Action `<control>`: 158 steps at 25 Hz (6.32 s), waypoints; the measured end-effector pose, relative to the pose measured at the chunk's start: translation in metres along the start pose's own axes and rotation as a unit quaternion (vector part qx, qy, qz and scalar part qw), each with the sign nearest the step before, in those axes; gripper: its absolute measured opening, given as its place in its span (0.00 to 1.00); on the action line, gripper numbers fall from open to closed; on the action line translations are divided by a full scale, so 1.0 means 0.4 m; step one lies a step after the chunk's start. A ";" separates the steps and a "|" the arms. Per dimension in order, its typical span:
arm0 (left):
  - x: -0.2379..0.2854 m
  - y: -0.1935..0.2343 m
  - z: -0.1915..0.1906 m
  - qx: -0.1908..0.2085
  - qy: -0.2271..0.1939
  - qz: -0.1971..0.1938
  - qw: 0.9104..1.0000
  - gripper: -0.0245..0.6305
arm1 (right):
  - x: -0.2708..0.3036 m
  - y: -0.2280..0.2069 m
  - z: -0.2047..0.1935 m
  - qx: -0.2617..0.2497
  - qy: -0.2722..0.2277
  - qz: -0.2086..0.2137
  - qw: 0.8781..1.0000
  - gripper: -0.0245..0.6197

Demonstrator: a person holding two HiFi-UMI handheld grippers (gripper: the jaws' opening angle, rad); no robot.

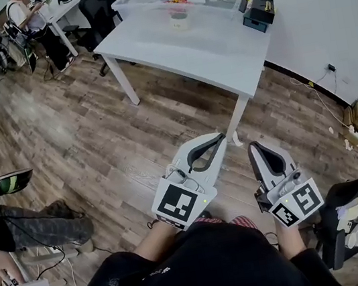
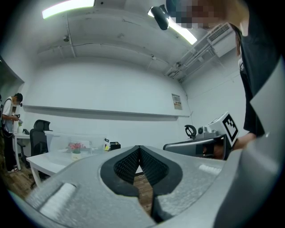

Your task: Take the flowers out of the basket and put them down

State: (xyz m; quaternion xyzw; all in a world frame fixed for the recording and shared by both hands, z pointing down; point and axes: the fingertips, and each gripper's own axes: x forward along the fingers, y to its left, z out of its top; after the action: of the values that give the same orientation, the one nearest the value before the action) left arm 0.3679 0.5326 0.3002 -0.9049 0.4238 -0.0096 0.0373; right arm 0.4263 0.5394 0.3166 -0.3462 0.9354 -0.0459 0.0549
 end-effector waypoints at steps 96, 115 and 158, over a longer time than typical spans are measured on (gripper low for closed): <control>0.508 0.333 -0.038 0.045 0.030 0.087 0.995 0.02 | 0.398 -0.535 0.069 0.024 -0.060 0.094 0.993 0.06; 0.529 0.512 -0.027 0.039 0.012 0.073 0.997 0.02 | 0.555 -0.551 0.070 0.034 -0.061 0.074 0.995 0.06; 0.590 0.920 -0.026 0.028 -0.013 0.002 1.000 0.02 | 0.984 -0.561 0.084 0.003 -0.035 0.039 0.999 0.06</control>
State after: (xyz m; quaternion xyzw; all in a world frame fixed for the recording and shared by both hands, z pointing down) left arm 0.2366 0.1157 0.2795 -0.9028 0.4246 -0.0101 0.0682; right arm 0.2781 0.1111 0.2831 -0.3105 0.9456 -0.0347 0.0905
